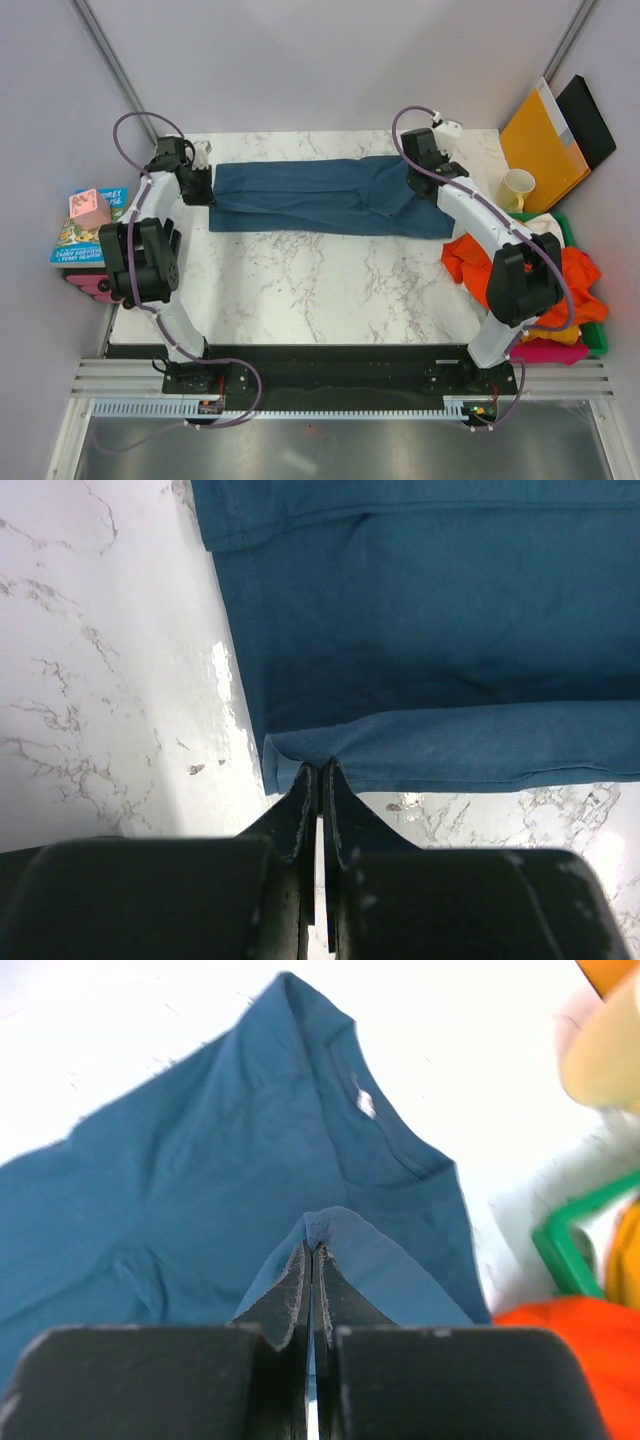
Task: Fold and stack the t-shirts
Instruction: Fold the tshirt
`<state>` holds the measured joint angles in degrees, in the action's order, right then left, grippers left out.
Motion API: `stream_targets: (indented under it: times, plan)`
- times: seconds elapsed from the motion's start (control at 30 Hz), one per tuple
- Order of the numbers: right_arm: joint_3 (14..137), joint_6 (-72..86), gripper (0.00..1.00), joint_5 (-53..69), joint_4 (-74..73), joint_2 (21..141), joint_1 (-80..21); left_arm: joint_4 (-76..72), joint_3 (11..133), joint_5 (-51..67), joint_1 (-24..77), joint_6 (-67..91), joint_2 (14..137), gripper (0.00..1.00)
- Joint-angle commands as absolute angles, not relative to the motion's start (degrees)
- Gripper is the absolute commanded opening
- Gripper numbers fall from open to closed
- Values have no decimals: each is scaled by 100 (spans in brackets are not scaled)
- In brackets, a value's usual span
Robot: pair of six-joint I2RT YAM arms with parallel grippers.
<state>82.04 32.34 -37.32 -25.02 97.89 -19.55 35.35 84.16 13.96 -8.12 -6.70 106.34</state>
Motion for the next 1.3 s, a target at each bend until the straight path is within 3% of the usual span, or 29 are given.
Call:
stream_targets:
  times: [0.0,0.93,1.27]
  plan:
    - [8824,3006,0,-3613,-2215,10142,-1802,3305,8833,1310,-782,-536,10854,2]
    - [11170,2848,0,-3147,-2189,12761,-1424,3392,10344,782,-492,-563,12533,2]
    - [11944,2848,0,-3120,-2259,13385,-1424,3393,10371,492,-483,-606,12726,2]
